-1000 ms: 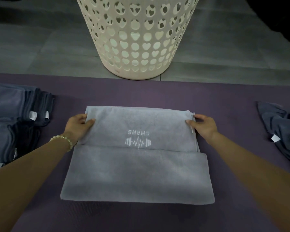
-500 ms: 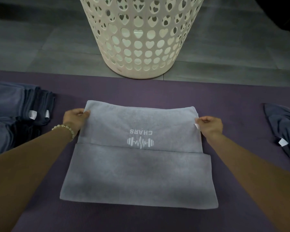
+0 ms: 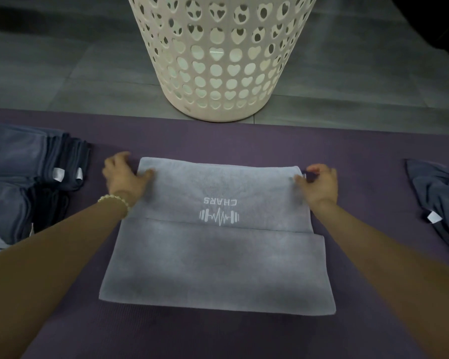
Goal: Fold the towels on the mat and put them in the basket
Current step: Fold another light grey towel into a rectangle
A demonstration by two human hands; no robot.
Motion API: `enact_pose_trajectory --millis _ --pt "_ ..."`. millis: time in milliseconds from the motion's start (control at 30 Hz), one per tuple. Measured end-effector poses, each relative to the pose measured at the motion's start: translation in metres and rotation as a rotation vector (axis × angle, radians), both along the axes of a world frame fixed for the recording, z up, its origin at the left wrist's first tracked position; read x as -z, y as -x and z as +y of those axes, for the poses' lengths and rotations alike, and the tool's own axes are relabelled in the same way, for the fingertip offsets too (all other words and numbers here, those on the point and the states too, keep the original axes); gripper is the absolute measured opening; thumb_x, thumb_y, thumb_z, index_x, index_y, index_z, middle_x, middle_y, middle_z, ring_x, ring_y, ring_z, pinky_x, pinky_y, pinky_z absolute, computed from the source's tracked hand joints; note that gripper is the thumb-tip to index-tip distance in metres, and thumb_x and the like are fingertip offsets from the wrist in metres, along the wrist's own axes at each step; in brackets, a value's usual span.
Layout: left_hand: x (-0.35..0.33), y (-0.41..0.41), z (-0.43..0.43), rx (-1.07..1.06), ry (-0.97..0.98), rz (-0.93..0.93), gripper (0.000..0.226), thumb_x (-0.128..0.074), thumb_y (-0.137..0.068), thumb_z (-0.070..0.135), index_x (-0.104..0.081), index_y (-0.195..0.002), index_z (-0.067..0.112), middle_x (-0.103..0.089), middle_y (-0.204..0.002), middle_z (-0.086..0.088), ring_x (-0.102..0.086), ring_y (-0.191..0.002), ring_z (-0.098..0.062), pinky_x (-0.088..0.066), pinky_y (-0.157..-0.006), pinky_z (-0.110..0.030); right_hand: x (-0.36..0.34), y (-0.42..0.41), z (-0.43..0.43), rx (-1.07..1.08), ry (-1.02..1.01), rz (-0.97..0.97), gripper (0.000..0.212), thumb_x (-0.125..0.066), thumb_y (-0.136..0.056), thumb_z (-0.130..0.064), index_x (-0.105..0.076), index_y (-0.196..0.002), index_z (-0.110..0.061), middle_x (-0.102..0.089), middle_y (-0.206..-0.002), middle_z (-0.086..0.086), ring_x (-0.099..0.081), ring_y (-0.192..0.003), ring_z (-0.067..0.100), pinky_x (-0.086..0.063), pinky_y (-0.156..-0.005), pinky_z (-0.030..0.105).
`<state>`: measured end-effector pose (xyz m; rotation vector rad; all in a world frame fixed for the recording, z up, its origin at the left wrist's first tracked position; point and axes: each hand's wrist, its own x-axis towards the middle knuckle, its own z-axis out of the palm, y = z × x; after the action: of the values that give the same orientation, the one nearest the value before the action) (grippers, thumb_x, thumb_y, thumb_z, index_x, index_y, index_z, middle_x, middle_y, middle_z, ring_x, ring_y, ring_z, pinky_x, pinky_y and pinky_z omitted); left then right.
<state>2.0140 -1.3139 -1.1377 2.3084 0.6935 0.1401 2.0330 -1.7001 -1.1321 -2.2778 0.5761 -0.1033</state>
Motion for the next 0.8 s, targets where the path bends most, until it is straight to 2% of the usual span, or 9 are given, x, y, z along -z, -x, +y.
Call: enact_pose_trajectory --millis 100,200,300,400,500,600,667,733,800 --pt "-0.001 0.020 -0.020 0.510 0.097 -0.027 0.043 -0.079 -0.072 0.035 -0.061 -0.107 0.017 -0.057 -0.105 -0.004 -0.053 -0.093 -0.019 -0.045 -0.081 -0.019 -0.002 0.026 0.021 -0.431 -0.075 -0.048 0.014 -0.073 -0.082 -0.018 -0.064 -0.092 -0.017 -0.057 -0.093 -0.009 -0.054 -0.077 0.005 -0.041 -0.081 0.023" --pt "0.002 0.044 -0.038 0.854 0.337 0.280 0.024 -0.078 -0.075 0.026 -0.064 -0.093 0.019 -0.058 -0.079 0.002 -0.053 -0.073 -0.012 -0.045 -0.068 -0.009 0.001 0.054 0.034 -0.765 -0.250 0.320 0.011 -0.075 -0.080 -0.027 -0.069 -0.089 -0.022 -0.067 -0.088 -0.008 -0.059 -0.077 0.004 -0.048 -0.073 0.017" --pt "0.000 0.044 -0.031 0.990 0.156 0.467 0.023 -0.081 -0.073 0.029 -0.062 -0.085 0.025 -0.057 -0.076 0.007 -0.051 -0.066 -0.001 -0.043 -0.065 -0.012 -0.004 0.056 0.026 -0.889 -0.200 0.494 0.018 -0.079 -0.076 -0.027 -0.067 -0.089 -0.022 -0.064 -0.082 -0.009 -0.058 -0.073 0.004 -0.048 -0.070 0.014" --pt "-0.012 0.040 -0.014 1.092 -0.108 0.710 0.022 -0.078 -0.075 0.033 -0.057 -0.075 0.028 -0.052 -0.072 0.014 -0.049 -0.062 0.002 -0.038 -0.058 -0.009 -0.010 0.045 0.004 -1.017 0.019 0.713 0.022 -0.080 -0.076 -0.024 -0.059 -0.068 -0.022 -0.053 -0.061 -0.017 -0.048 -0.057 -0.001 -0.041 -0.063 0.016" --pt "-0.034 0.038 0.006 1.045 -0.042 0.900 0.015 -0.075 -0.078 0.036 -0.064 -0.073 0.027 -0.062 -0.075 0.017 -0.059 -0.066 0.005 -0.041 -0.061 -0.007 -0.026 0.038 -0.017 -1.024 0.043 0.788 0.029 -0.076 -0.080 -0.020 -0.056 -0.059 -0.016 -0.049 -0.050 -0.016 -0.044 -0.048 -0.004 -0.036 -0.058 0.015" --pt "-0.057 0.028 0.029 0.918 0.213 0.877 0.019 -0.072 -0.079 0.039 -0.075 -0.089 0.023 -0.073 -0.088 0.014 -0.065 -0.082 0.007 -0.045 -0.080 -0.011 -0.049 0.032 -0.031 -0.840 -0.198 0.731 0.008 -0.074 -0.081 -0.020 -0.070 -0.077 -0.015 -0.066 -0.067 -0.015 -0.057 -0.063 -0.005 -0.042 -0.062 0.005" --pt "-0.066 0.019 0.041 0.751 0.453 0.738 0.030 -0.069 -0.080 0.032 -0.073 -0.105 0.015 -0.073 -0.103 0.004 -0.068 -0.097 -0.008 -0.050 -0.089 -0.022 -0.056 0.021 -0.036 -0.687 -0.316 0.618 0.018 -0.077 -0.074 -0.024 -0.073 -0.086 -0.012 -0.072 -0.078 -0.008 -0.064 -0.069 0.000 -0.046 -0.063 0.005" --pt "-0.063 0.009 0.041 0.529 0.673 0.500 0.033 -0.064 -0.085 0.023 -0.067 -0.112 0.004 -0.070 -0.111 -0.010 -0.069 -0.095 -0.019 -0.056 -0.081 -0.025 -0.054 0.006 -0.035 -0.496 -0.418 0.450 0.030 -0.078 -0.068 -0.027 -0.073 -0.092 -0.010 -0.074 -0.085 -0.001 -0.068 -0.070 0.006 -0.050 -0.060 0.010" --pt "-0.051 0.001 0.032 0.305 0.771 0.231 0.030 -0.058 -0.091 0.017 -0.063 -0.117 0.002 -0.066 -0.115 -0.012 -0.069 -0.084 -0.011 -0.057 -0.070 -0.019 -0.043 -0.006 -0.031 -0.313 -0.471 0.290 0.028 -0.076 -0.075 -0.019 -0.071 -0.100 -0.009 -0.071 -0.094 0.004 -0.067 -0.078 0.012 -0.052 -0.060 0.012"
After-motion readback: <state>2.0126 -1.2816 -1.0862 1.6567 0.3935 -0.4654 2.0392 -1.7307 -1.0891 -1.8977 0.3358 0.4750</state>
